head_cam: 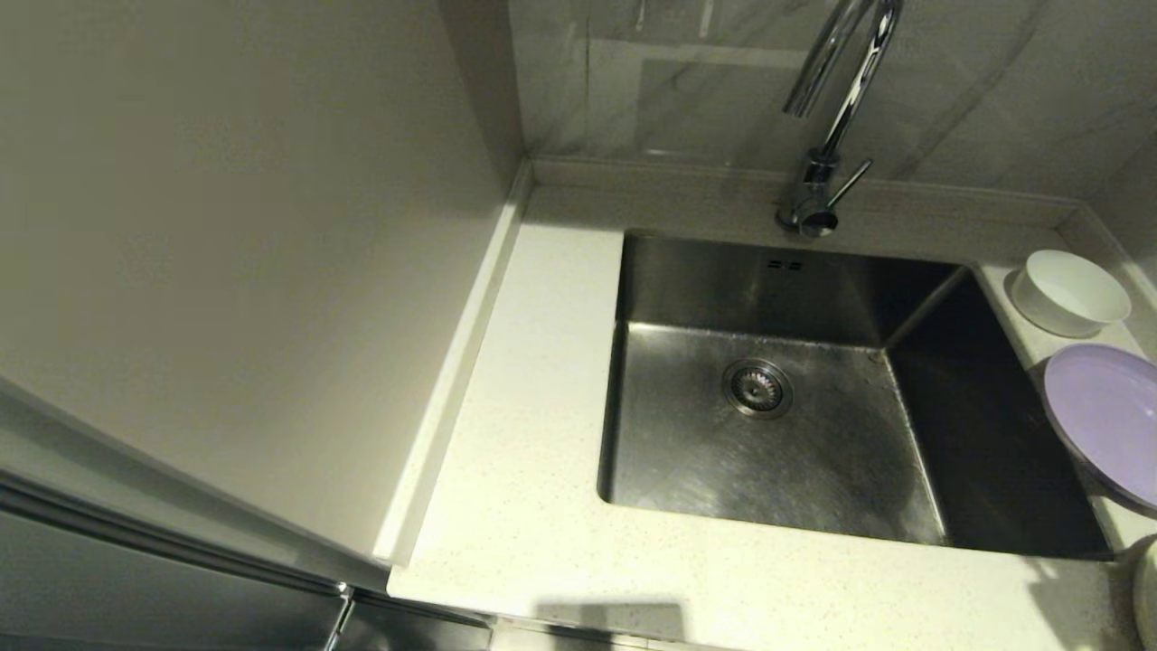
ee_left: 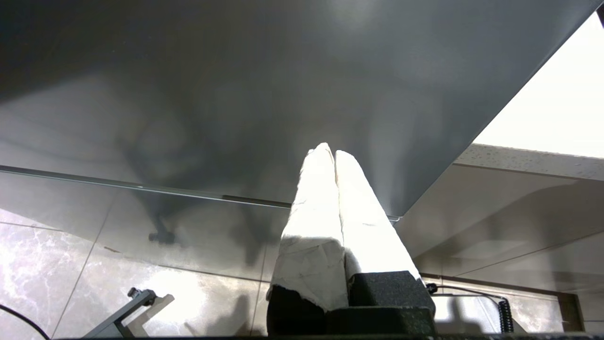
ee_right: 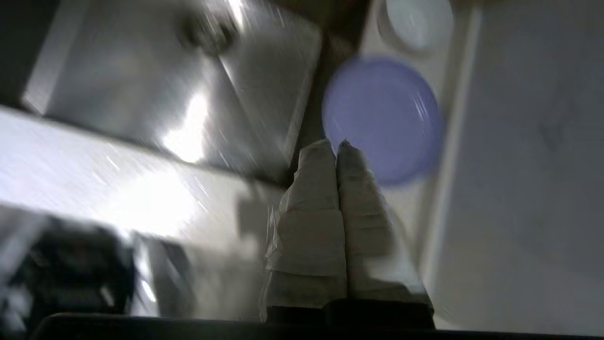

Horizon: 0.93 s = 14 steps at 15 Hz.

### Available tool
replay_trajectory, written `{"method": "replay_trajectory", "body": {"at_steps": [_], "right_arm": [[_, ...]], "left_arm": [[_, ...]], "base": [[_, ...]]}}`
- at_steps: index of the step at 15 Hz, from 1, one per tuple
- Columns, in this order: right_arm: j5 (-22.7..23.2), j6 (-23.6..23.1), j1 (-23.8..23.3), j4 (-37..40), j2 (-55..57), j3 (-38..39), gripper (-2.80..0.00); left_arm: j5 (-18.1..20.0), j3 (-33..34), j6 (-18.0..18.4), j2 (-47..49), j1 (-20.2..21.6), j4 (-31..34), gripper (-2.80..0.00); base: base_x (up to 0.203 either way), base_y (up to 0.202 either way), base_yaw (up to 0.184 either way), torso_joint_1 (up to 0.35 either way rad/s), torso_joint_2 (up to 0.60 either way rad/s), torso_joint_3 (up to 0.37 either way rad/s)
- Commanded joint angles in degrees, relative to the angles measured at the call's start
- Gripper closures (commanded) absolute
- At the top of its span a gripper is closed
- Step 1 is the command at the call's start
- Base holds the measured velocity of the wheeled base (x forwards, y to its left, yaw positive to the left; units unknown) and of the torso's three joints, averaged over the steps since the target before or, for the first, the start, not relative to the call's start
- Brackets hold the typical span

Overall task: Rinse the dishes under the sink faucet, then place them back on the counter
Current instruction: Put a bowl into the sink

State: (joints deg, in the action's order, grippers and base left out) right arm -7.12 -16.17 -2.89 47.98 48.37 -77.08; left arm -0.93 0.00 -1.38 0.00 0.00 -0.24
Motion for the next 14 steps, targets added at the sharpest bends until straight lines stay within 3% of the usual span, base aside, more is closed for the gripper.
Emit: {"method": "replay_trajectory", "body": {"at_steps": [1, 2, 6, 11, 14], "right_arm": [[-5.26, -5.43, -1.25, 13.56, 13.14, -9.40, 0.00], [-6.74, -6.96, -1.49, 14.75, 15.81, -10.94, -2.80], [-7.57, -7.32, -1.81, 14.29, 29.36, -19.34, -2.80], [-8.09, 0.13, -3.34, 13.88, 48.84, -34.88, -2.80], [-8.72, 0.97, -5.17, 4.68, 57.48, -36.41, -2.80]], "left_arm": [[-0.04, 0.00, -0.03, -0.09, 0.00, -0.02, 0.00], [-0.04, 0.00, -0.03, -0.09, 0.00, -0.02, 0.00], [-0.04, 0.00, -0.03, -0.09, 0.00, -0.02, 0.00], [-0.04, 0.00, -0.03, -0.09, 0.00, -0.02, 0.00], [-0.04, 0.00, -0.03, -0.09, 0.00, -0.02, 0.00]], "base": [[0.000, 0.000, 0.000, 0.000, 0.00, 0.000], [0.000, 0.000, 0.000, 0.000, 0.00, 0.000], [0.000, 0.000, 0.000, 0.000, 0.00, 0.000], [0.000, 0.000, 0.000, 0.000, 0.00, 0.000], [0.000, 0.000, 0.000, 0.000, 0.00, 0.000]]}}
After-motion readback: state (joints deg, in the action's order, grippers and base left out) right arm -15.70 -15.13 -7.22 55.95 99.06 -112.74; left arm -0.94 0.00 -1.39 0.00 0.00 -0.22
